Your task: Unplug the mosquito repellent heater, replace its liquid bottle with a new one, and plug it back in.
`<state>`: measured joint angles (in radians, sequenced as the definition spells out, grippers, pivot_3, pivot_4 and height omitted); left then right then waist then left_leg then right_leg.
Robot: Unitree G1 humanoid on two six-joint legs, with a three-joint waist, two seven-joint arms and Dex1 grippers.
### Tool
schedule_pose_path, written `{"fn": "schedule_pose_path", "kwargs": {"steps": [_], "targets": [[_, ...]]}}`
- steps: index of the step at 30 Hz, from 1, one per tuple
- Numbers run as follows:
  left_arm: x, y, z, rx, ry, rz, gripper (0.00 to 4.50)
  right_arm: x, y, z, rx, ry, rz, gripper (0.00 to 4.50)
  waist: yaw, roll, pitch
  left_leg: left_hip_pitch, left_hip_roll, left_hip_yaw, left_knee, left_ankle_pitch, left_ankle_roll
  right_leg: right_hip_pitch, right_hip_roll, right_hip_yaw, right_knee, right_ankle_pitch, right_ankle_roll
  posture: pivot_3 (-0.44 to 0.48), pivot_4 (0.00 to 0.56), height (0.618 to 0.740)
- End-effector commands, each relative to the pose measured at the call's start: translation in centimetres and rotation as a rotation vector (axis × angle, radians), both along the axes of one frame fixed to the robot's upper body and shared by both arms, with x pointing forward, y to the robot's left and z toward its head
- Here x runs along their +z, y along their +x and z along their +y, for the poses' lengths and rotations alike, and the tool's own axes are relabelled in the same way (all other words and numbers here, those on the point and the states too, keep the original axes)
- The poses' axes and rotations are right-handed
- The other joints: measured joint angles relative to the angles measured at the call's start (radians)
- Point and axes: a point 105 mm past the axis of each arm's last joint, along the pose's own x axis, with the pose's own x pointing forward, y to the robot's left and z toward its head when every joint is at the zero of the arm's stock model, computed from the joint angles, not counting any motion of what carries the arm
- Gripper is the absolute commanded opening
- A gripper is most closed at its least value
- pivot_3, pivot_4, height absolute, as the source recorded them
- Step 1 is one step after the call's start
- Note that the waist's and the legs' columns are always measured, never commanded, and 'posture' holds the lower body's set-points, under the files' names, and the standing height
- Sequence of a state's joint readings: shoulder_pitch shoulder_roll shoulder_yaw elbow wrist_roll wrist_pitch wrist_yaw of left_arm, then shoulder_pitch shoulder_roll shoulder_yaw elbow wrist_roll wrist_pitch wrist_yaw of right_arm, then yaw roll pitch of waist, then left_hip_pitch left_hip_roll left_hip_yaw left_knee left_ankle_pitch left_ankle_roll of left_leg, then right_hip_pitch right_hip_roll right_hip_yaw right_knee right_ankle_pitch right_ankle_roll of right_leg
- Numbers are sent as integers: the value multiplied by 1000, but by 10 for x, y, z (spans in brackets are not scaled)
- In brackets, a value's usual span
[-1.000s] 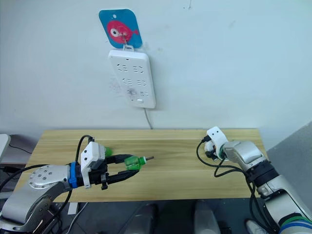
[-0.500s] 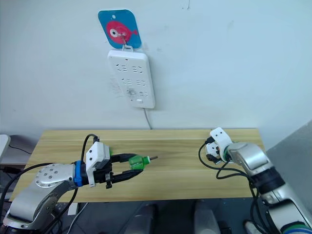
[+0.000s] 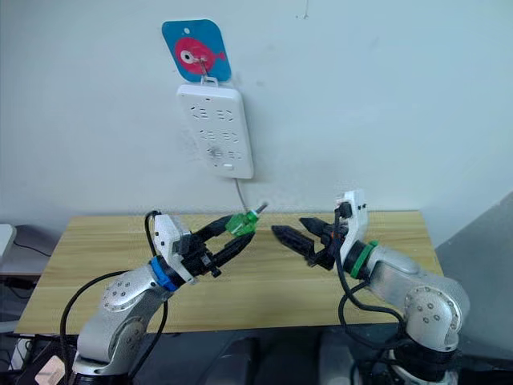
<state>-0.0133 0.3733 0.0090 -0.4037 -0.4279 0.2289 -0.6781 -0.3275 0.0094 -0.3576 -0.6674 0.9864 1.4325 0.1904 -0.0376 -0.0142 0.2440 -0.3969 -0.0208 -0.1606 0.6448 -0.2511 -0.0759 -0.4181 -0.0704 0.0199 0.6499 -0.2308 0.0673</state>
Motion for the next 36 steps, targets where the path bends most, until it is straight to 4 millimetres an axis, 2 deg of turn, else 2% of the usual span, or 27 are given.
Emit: {"fn": "schedule_pose_path", "kwargs": {"steps": [1,12,15,20,24,25,30,32,36], "targets": [[15,-8,-17,-35,-20,-78,2237,10,-5,20,72,75,11,4500,-3,0,0,0,0,0,0,0,0,0,0,0,0,0,0,-62,207,740],[22,-12,-26,-44,-35,-91,2237,17,5,41,137,140,50,4500,-18,2,-3,0,0,0,0,0,0,-1,0,0,2,0,0,-38,192,740],[24,-13,-28,-48,-33,-100,2237,18,3,43,168,155,52,3937,-18,2,-3,0,0,0,-1,0,0,-1,0,0,2,0,0,-29,190,740],[24,-18,-31,-68,-35,-96,2237,18,0,45,214,182,65,2126,-18,2,-3,0,0,0,0,0,0,-1,0,0,2,0,0,-27,189,740],[22,-22,-33,-85,-30,-99,2237,18,-1,45,241,191,81,928,-18,2,-3,0,0,0,0,0,0,-1,0,0,3,0,0,-24,189,740],[22,-22,-33,-86,-26,-99,2237,18,-2,45,254,197,87,805,-18,2,-3,0,0,0,0,0,0,-1,0,0,3,0,0,-23,188,740],[20,-21,-30,-76,-16,-112,2237,18,-8,45,308,189,98,806,-18,2,-3,0,0,0,0,0,0,-1,0,0,3,0,0,-18,192,740],[17,-20,-26,-66,13,-112,2951,17,-7,43,303,174,97,806,-19,2,-3,0,0,0,0,0,0,-1,0,0,3,0,0,-15,195,740],[-5,-23,-1,-7,146,-46,4131,6,10,27,186,-7,-5,806,-20,2,-3,0,0,0,-1,0,0,-1,1,0,3,0,0,-10,202,740]]}}
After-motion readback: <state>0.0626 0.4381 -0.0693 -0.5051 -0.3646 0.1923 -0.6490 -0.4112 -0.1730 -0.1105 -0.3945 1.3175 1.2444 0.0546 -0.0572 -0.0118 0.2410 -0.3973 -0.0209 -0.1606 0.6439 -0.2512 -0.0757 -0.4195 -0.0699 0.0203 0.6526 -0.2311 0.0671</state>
